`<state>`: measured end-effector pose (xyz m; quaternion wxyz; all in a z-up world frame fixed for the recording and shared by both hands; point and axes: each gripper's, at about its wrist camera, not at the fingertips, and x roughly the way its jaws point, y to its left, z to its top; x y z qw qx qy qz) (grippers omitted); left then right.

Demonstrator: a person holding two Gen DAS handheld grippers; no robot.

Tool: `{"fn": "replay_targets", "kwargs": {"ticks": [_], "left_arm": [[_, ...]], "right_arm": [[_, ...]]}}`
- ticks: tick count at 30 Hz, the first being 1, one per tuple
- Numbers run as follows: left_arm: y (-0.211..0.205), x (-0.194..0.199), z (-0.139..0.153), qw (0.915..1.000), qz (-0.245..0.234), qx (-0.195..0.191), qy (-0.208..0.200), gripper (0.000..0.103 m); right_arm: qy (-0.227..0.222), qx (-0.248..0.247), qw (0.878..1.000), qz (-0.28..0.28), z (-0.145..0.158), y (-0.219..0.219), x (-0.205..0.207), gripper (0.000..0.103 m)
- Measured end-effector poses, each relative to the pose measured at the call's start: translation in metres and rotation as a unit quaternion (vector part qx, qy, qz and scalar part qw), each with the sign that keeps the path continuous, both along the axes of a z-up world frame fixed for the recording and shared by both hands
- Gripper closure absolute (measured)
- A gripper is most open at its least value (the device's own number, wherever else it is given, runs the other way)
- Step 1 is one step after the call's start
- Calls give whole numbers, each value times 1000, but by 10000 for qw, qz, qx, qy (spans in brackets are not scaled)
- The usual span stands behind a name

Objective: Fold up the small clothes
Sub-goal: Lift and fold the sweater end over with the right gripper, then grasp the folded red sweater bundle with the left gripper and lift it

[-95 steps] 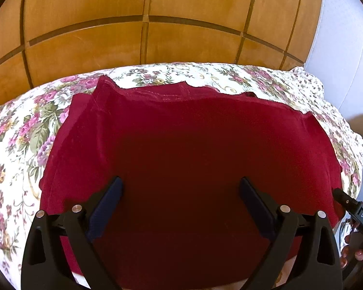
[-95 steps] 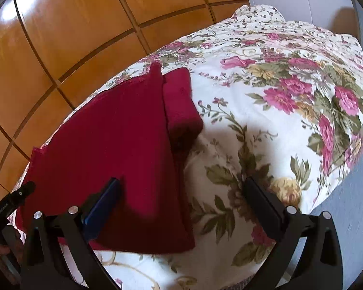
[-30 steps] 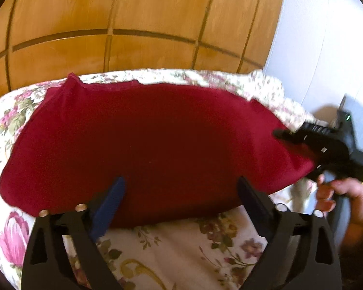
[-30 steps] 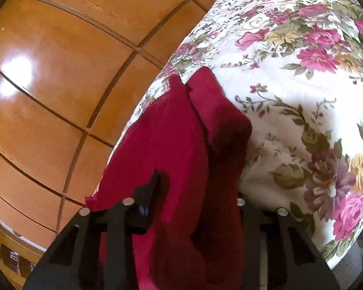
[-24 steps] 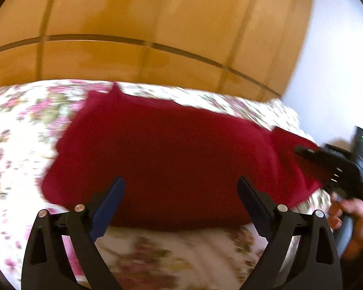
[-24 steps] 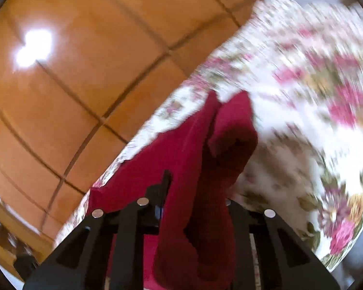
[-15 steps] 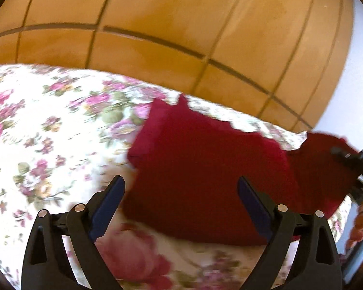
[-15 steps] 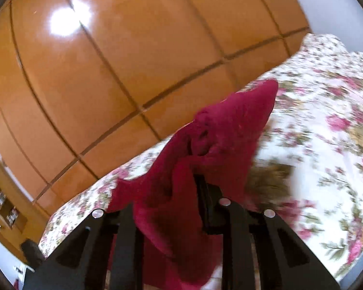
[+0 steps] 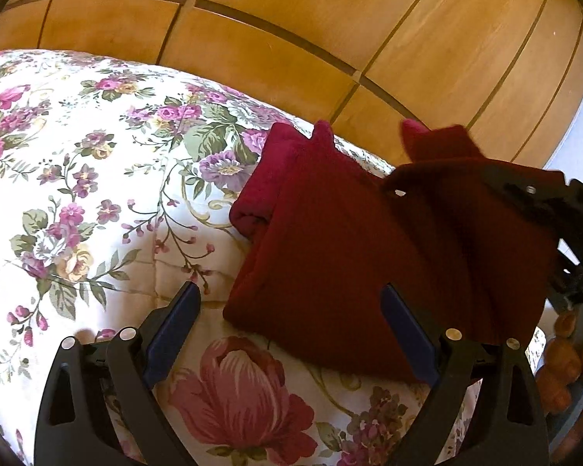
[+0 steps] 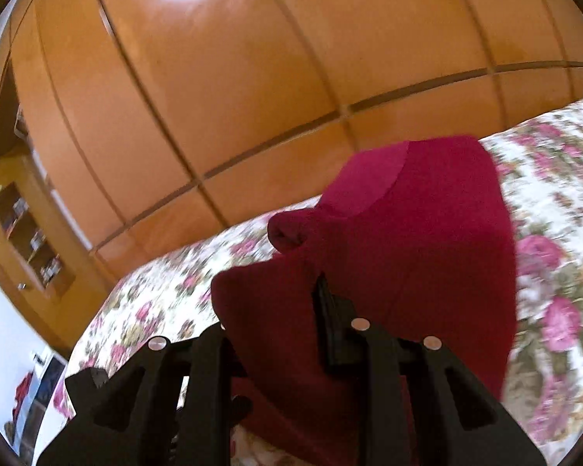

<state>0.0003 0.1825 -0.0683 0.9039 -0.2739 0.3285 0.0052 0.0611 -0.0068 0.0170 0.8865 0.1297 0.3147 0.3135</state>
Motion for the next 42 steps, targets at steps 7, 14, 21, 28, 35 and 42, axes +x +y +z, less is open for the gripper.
{"fn": "replay_targets", "kwargs": {"ticks": [7,14,21,28,35,42], "left_arm": [[2,-5,2,9999,98,-49,-59,10],[3,-14,2,9999,123,16,-95,10],[4,-20,2,9997,15,-72,-223,10],[11,-35,10,9969,-190,-488,-587,10],[14,-26,36,9807,-849,-1462,-979,10],[-10,48,16,9548,-1556,-2498,423,22]], "right_arm": [[10,-197,9971,740,-19,45,0,83],[567,-287,9917,1115,-54,62,10,72],[356,138,9855,1650,-38,56,-15,11],[-370,191,9950,913,-11,1,-40,2],[96,-566,9891,-1359,-26,-83,-23,2],[467,-428,9811,-1830,-34,-110,-16,2]]}}
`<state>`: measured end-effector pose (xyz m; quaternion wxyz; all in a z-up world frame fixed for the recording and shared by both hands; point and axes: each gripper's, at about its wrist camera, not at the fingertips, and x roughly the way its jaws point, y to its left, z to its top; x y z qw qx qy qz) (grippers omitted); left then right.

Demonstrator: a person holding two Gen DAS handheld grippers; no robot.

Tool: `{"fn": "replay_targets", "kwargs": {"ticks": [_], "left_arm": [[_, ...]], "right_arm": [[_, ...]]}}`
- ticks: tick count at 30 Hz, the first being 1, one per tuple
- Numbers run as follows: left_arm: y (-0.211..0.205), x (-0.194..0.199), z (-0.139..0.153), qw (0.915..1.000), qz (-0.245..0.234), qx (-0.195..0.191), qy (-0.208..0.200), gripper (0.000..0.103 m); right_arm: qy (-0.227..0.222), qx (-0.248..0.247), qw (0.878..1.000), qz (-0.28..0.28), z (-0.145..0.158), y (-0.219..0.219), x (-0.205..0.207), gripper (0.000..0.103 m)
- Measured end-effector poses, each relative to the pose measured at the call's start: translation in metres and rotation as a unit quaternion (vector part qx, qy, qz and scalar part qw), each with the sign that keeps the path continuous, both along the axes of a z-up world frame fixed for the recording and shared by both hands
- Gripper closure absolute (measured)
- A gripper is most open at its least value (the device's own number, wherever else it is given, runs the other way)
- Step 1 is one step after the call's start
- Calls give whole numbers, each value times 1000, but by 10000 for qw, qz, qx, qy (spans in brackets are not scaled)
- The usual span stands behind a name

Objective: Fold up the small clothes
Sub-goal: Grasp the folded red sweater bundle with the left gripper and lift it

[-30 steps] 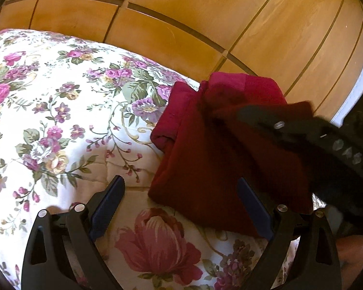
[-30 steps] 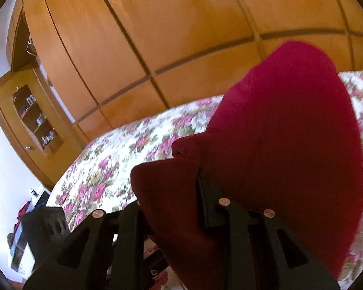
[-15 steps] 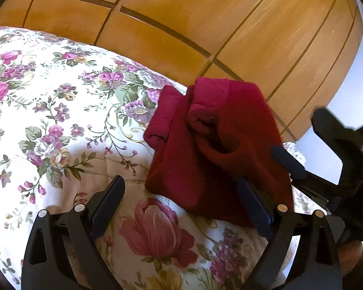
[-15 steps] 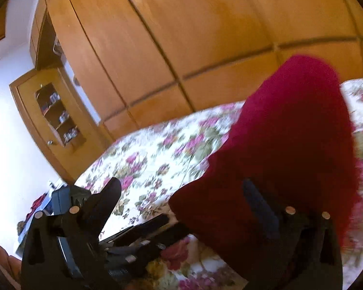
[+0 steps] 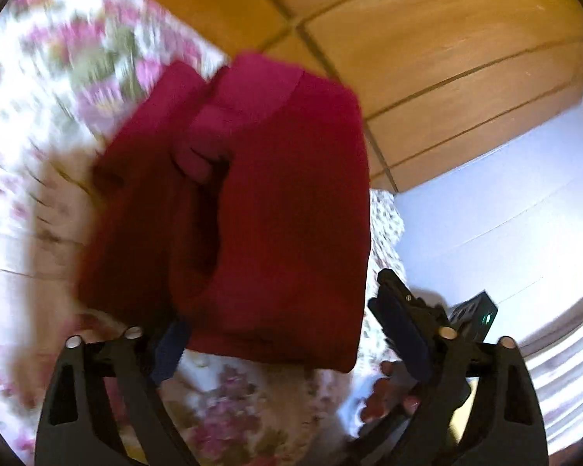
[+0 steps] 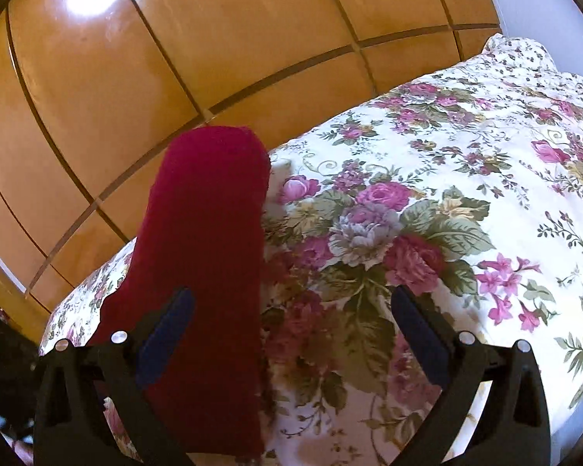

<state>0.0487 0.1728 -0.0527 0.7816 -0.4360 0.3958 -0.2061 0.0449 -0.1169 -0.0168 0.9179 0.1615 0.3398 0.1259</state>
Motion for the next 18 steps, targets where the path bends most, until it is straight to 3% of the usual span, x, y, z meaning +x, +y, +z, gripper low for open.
{"fn": "replay_targets", "kwargs": {"ticks": [5,8,9,10,12,14,15,16,17,18], "left_arm": [[-2,33,-1,9987,-45,-470,203,24],[3,54,-2,9980,90,-556,295,24],[4,59,-2,9976,133,-610,308,28],[7,64,-3,9969,254,-659,337,56],[13,66,6,9977,482,-410,256,94],[15,47,41,9952,639,-102,-731,94],[14,39,55,9915,693,294,-1060,94],[7,25,71,9816,763,969,-1458,94],[4,19,74,9760,779,1298,-1563,94],[4,18,67,9748,757,1542,-1421,94]], "right_arm": [[-143,-162,9997,86,0,2,-2,2],[-128,-301,9993,196,1,8,5,2],[-80,-352,9991,244,0,10,8,2],[-36,-377,9988,304,-1,13,10,2],[-18,-393,9986,366,-1,17,11,2],[-78,-406,9981,464,-1,19,8,2],[-102,-465,9975,520,-2,21,7,2],[-88,-572,9967,560,-5,23,6,2],[-50,-633,9963,584,-8,25,7,2],[9,-647,9960,613,-12,26,8,2]]}}
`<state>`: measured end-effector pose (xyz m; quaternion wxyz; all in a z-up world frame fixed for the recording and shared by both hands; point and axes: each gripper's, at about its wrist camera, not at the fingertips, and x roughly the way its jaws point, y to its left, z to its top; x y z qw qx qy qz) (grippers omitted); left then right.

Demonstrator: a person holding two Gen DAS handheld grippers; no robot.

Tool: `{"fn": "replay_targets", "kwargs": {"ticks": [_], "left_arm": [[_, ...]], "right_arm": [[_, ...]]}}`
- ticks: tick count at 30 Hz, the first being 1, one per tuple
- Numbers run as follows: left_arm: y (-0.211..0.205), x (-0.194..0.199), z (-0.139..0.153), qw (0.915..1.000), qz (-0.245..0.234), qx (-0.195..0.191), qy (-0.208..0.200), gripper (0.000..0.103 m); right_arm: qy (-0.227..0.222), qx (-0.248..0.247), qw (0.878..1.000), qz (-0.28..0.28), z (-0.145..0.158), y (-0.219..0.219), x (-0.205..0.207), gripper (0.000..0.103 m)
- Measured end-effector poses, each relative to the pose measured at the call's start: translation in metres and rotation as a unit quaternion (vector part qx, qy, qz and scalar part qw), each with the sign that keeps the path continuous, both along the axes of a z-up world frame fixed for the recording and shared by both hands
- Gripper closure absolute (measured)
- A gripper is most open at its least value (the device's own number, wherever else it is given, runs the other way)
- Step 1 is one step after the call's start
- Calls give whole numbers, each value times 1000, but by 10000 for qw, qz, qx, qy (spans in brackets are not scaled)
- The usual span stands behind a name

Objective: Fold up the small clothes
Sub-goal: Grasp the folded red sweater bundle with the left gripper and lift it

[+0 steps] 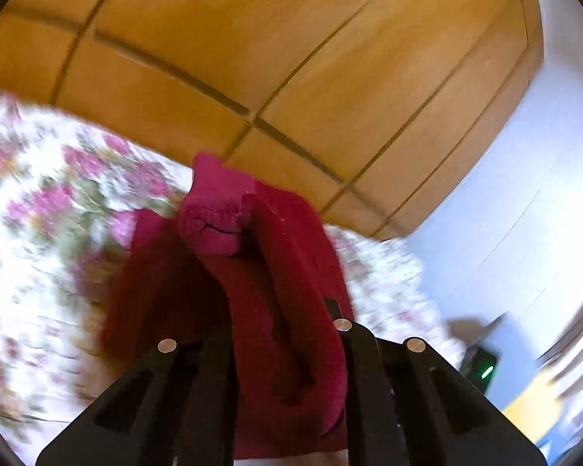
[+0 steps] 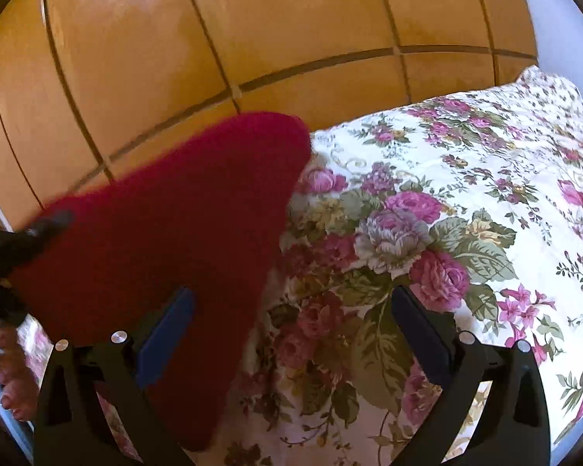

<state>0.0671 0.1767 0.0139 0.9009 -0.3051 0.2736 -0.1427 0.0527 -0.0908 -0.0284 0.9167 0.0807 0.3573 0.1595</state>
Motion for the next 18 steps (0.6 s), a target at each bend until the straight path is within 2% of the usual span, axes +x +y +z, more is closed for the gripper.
{"fn": "replay_targets", "kwargs": {"ticks": [3,4,5,8,13,16,18], "left_arm": [[6,15,-46,9959,-43,88,895,94],[4,19,-58,9942,-46,135,1070,94],[5,18,-66,9940,-9,152,1079,93],[9,5,-70,9971,193,231,704,92],[7,2,-71,9976,247,209,612,92],[8,-3,-73,9978,249,169,591,89],[7,-3,-76,9975,279,213,608,89]], "right_arm": [[111,47,9999,0,0,2,6,2],[103,56,9999,5,3,2,8,2],[33,28,10000,10,9,4,11,2],[-276,-203,9994,-24,31,8,22,2],[-583,-410,9973,-189,59,26,58,2],[-360,-780,9963,7,50,49,90,2],[44,-1394,9902,-86,21,62,116,2]]}}
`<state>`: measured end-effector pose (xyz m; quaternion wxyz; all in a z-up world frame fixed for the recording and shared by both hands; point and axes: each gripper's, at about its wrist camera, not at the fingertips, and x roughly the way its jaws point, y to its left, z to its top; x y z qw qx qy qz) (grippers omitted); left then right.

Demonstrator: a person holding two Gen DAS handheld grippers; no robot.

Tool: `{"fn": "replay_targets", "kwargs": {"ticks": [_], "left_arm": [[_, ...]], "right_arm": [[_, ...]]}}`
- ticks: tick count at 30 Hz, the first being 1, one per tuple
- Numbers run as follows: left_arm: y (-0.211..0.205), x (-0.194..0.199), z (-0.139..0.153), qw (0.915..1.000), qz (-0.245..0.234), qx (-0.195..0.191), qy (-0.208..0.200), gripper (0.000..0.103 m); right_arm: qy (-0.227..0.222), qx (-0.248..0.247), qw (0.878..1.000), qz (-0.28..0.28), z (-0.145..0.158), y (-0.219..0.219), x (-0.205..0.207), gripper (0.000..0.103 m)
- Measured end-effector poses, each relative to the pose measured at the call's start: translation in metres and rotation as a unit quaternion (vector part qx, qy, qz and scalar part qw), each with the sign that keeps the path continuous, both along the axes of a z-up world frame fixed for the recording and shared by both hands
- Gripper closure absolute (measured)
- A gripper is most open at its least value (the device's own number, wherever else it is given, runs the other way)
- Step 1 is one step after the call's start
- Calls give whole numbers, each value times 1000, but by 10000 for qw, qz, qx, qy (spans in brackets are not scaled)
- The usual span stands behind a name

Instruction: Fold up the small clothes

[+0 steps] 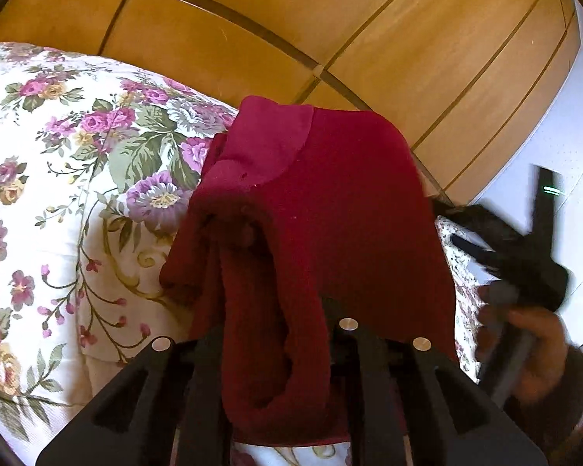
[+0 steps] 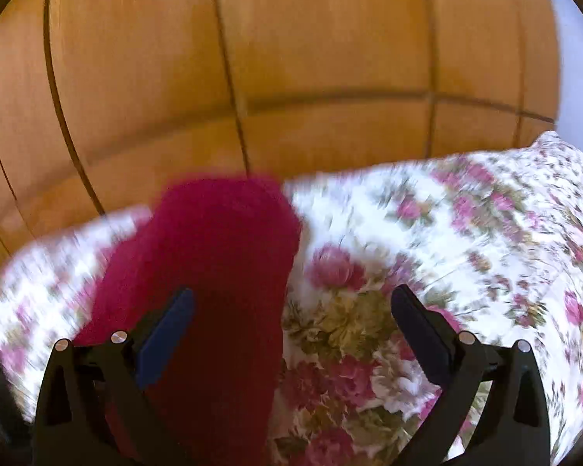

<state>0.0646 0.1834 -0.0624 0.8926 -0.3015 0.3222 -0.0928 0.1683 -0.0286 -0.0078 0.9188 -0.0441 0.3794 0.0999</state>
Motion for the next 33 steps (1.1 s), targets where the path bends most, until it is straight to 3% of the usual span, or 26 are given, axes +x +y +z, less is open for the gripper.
{"fn": "replay_targets", "kwargs": {"ticks": [2,4,6,7,10,14,17,19,25,28,29,33], "left_arm": [[0,4,-8,10000,-3,16,88,88],[-1,5,-11,9998,-36,-50,182,88],[2,9,-15,9997,-78,-170,185,88],[3,8,-15,9996,-92,-216,179,88],[6,7,-18,9992,-118,-345,161,88],[8,5,-19,9982,-157,-571,123,88],[14,-2,-20,9962,-164,-851,59,88],[14,-3,-17,9963,-152,-848,43,88],[22,-13,11,9984,51,-538,-195,91],[22,-4,-2,9996,22,-244,159,91],[22,-3,-9,9992,-20,-309,250,91],[25,-3,-11,9990,-20,-394,231,90]], "right_arm": [[122,-621,9976,-273,-26,2,17,2],[241,-353,9970,-652,-41,-17,30,2],[890,409,9899,-1027,-60,-45,43,2],[950,571,9884,-1042,-63,-51,44,2],[685,640,9913,-920,-57,-58,35,2],[434,922,9867,-1263,-36,-76,3,2],[242,1549,9829,-970,-22,-80,-36,2],[188,1676,9832,-703,-16,-77,-60,2],[-67,1179,9930,-27,2,-37,-98,2],[43,595,9981,181,-17,-17,-94,2],[92,362,9990,230,-30,-11,-92,2],[-130,222,9994,216,-38,-12,-91,2]]}}
